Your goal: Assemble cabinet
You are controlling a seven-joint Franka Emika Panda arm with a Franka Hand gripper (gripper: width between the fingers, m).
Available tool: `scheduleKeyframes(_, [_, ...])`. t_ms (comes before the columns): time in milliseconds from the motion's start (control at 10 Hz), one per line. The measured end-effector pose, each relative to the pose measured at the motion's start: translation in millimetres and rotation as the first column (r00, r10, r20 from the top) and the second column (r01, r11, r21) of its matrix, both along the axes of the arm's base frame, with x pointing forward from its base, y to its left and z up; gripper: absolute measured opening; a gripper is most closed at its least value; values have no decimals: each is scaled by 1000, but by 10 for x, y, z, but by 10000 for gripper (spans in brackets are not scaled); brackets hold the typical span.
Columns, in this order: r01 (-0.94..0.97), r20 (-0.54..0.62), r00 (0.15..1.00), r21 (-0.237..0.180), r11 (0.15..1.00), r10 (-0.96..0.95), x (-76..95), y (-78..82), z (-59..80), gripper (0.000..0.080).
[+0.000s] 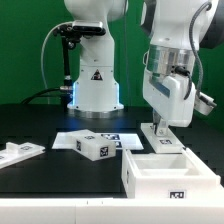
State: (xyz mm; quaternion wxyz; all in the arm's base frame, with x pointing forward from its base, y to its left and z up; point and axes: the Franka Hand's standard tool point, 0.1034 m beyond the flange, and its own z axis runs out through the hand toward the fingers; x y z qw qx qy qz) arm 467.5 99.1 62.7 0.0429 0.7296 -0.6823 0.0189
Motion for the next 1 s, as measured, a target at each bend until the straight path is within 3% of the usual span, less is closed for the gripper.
scheduleKeyframes(600, [56,-2,998,-4,998,-56,7,-85,-6,64])
scheduleKeyframes(1000, [67,-9,998,-5,998,-67,-22,65,-12,64])
